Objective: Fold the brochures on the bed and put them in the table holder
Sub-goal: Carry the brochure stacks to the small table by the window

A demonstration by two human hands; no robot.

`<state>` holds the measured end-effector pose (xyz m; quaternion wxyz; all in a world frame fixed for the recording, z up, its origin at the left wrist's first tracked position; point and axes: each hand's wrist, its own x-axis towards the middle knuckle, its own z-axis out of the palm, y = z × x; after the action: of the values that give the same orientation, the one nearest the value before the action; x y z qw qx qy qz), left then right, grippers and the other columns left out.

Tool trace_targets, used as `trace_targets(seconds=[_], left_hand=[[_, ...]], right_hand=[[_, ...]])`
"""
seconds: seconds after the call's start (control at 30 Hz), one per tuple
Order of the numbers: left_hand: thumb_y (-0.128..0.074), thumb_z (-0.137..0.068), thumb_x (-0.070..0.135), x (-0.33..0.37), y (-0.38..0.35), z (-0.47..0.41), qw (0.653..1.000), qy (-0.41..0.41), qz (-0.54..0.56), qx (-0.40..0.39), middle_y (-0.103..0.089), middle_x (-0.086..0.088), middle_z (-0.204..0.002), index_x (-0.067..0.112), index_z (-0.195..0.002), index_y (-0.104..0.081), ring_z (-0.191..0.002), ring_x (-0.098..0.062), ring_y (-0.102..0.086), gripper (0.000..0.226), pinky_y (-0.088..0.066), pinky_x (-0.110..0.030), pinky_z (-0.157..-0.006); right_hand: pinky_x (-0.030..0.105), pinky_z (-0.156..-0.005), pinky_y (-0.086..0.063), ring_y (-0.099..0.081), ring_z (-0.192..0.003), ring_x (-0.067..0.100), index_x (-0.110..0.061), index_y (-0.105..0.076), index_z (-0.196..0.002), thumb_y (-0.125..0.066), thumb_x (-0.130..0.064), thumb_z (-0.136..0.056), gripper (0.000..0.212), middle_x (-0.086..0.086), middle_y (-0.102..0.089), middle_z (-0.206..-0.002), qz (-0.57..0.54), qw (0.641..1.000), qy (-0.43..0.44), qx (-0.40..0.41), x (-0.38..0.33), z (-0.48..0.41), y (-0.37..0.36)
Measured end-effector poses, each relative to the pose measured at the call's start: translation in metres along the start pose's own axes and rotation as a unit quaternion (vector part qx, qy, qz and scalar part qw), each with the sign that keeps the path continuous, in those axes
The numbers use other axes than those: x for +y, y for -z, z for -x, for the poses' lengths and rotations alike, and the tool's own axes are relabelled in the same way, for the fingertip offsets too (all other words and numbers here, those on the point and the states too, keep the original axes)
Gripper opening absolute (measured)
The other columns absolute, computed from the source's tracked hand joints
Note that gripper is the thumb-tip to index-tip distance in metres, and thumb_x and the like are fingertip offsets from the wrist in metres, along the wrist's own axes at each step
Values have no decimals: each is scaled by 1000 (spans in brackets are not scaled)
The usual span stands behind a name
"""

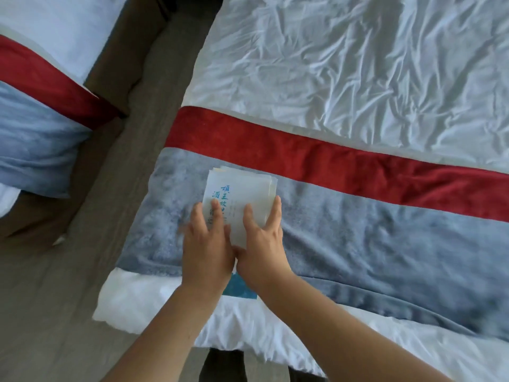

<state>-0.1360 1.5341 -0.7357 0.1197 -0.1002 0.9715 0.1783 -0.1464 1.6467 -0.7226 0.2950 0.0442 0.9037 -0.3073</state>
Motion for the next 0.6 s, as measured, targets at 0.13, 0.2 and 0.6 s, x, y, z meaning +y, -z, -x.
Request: trace_targets(seconds=[0.13, 0.2, 0.6], left_hand=[[-47, -106, 27, 68, 48, 4, 1000, -18, 15, -2, -20, -22, -161, 11, -160, -23, -126, -43, -44, 61, -40, -46, -107], [-43, -107, 30, 102, 78, 1, 999, -36, 29, 7, -16, -20, -161, 13, -161, -20, -125, -41, -44, 61, -42, -45, -105], [-46, -107, 31, 269, 252, 52, 971, -220, 44, 82, -29, -21, -152, 9, -157, -32, -124, -42, -48, 57, -46, -47, -104]], right_hand=[[40, -123, -23, -9, -152, 41, -29, -9, -163, -60, -20, -98, 83, 10, 42, -160, -6, 998, -6, 60, -7, 31, 73], [39, -123, -24, -9, -153, 42, -29, -11, -163, -63, -20, -98, 83, 11, 41, -160, -9, 996, -2, 85, -16, 44, 118], [41, -122, -25, -20, -149, 49, -24, -25, -161, -69, -33, -94, 80, 25, 32, -162, -27, 974, 59, 217, -36, 175, 332]])
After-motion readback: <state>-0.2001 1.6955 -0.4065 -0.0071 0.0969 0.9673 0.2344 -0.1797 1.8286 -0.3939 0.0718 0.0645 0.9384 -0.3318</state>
